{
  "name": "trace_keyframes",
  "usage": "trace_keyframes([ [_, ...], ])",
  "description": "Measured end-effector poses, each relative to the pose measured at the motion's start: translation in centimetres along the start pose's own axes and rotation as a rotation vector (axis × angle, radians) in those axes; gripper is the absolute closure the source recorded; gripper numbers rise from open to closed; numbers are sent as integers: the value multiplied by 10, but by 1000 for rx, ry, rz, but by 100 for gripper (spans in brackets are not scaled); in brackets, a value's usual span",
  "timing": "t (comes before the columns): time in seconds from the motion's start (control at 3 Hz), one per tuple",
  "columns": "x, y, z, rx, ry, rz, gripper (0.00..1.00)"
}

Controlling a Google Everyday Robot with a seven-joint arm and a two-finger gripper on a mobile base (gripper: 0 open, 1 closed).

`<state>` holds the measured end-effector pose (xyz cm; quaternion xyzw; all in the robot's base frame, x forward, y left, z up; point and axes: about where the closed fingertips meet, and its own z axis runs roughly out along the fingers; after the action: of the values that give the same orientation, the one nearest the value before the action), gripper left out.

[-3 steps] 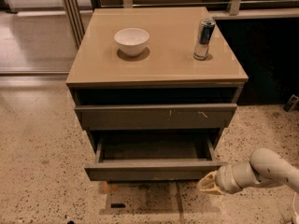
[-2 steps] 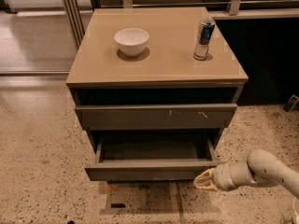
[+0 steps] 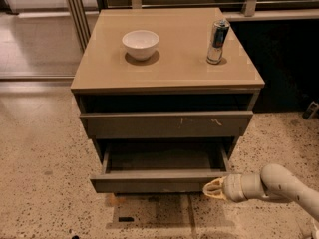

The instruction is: Close middle drawer

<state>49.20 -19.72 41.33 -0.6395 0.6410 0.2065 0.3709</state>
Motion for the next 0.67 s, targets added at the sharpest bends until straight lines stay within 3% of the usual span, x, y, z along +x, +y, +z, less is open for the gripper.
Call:
trace_keyframes([
  [0.67,-3,-15,7,170,76,-19,100],
])
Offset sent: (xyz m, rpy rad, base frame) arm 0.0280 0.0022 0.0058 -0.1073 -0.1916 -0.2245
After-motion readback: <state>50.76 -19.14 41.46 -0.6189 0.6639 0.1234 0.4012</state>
